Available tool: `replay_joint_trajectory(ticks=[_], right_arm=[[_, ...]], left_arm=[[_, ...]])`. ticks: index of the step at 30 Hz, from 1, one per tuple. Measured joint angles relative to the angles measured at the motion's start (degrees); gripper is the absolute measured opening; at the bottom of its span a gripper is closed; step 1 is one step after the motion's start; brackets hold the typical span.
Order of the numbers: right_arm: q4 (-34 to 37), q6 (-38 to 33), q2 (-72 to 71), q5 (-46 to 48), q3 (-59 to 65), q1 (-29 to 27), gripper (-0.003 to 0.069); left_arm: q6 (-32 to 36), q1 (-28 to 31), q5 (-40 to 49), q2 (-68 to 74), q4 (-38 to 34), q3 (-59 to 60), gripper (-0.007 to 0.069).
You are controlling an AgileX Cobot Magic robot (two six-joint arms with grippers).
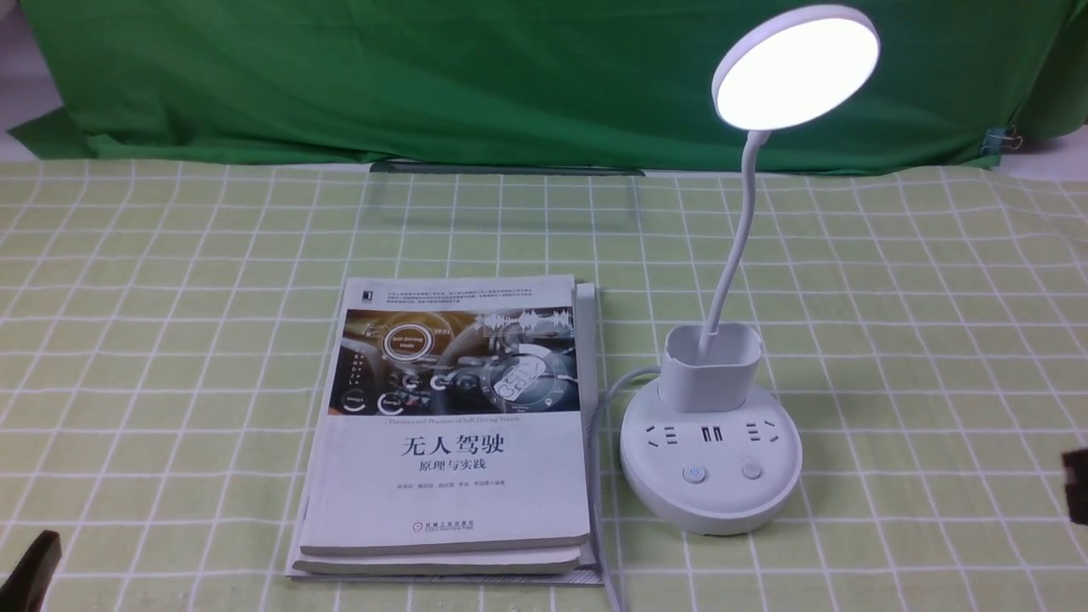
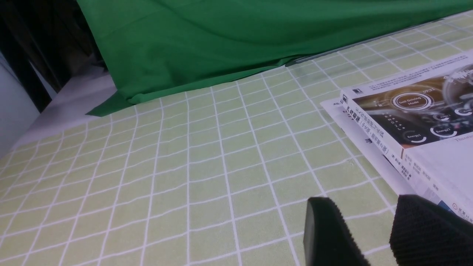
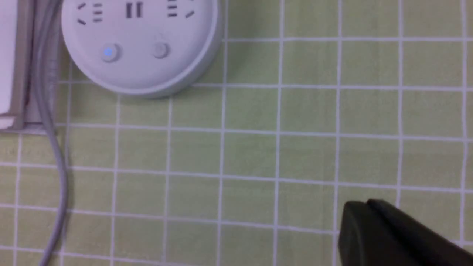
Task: Turn off the desk lamp on the green coffee tablecloth by hand.
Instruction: 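Press the power button on the lamp base to turn the lamp off with the right gripper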
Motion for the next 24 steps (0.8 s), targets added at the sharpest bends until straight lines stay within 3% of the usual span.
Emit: replay_joint_trajectory(ticks=[7, 12, 24], right_arm=[[-1.14, -0.12, 21.23, -4.64, -11.4, 13.02, 0.0047], [-1.18, -1.22, 31.86, -6.93, -17.36, 18.22, 0.0047], [-1.38, -1.45, 43.13, -10.82, -20.8, 18.74, 0.0047]], left_arm=[[0.0, 0.0, 0.0, 0.0, 0.0, 0.0, 0.0243], [0.0, 0.0, 0.0, 0.0, 0.0, 0.0, 0.0243], [0.0, 0.0, 0.0, 0.0, 0.0, 0.0, 0.0243]])
